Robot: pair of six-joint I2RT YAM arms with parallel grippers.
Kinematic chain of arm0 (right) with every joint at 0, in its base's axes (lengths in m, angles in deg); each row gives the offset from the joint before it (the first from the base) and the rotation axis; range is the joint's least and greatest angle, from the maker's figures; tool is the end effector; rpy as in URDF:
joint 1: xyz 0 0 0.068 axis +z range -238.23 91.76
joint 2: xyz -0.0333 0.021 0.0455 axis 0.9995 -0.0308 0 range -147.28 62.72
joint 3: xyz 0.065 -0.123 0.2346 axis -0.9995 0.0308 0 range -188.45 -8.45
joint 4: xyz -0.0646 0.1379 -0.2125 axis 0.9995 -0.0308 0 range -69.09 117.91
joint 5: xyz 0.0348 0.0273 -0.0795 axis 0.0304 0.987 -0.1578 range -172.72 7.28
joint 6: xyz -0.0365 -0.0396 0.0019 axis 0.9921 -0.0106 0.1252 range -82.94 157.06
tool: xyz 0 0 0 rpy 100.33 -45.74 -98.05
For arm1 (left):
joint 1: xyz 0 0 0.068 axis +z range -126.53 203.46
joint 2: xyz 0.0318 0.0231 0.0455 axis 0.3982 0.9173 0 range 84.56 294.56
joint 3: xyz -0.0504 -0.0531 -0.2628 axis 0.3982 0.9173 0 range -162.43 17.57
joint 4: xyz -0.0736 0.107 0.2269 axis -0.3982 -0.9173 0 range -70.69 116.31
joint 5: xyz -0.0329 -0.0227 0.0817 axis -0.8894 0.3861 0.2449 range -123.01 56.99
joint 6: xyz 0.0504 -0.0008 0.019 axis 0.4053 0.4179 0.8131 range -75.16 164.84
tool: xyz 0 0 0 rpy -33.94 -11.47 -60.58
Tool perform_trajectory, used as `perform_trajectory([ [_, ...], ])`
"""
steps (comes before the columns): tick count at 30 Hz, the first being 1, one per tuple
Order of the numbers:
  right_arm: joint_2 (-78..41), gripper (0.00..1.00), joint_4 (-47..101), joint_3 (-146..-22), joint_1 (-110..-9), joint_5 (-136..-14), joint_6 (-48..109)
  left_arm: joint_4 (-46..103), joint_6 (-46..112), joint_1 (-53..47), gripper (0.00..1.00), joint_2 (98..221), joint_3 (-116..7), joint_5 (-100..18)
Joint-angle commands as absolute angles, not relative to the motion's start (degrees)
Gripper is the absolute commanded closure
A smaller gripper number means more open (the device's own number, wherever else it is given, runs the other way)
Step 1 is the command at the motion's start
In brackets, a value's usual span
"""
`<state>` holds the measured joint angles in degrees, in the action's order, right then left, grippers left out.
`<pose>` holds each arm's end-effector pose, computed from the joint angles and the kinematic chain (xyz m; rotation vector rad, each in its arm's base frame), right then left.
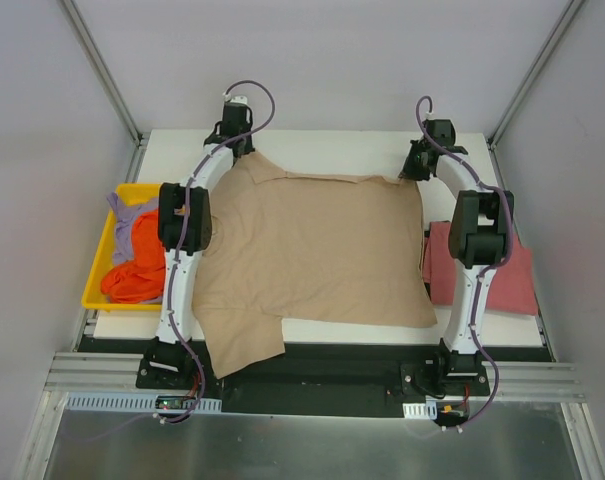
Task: Fold and stack the t-shirts
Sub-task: Flatten out the tshirt, then fold the flattened tshirt in 1/3 of the way
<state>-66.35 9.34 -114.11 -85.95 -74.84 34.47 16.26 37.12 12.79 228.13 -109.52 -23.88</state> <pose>0.5156 0.0255 0.2031 -0.0646 2.3024 0.2020 0.5730 -0.1023 0.2095 -0.0478 2.0271 -0.0407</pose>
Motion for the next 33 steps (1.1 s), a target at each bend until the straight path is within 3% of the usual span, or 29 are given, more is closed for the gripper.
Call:
perform_trajectory([
  [1, -63.31, 0.96, 7.43, -115.76, -85.86, -74.19, 32.66, 17.78, 34.83, 13.62, 1.00, 220.01, -106.37, -24.83],
  [21, -52.07, 0.99, -3.29, -109.61, -88.06, -65.85, 32.83, 5.57, 27.10, 13.62, 1.00, 192.24, -79.47, -28.87],
  [33, -48.28, 0.99, -6.37, -107.24, -89.73, -64.26, 35.56, -8.67, 18.31, 13.45, 1.00, 180.72, -70.59, -30.98],
])
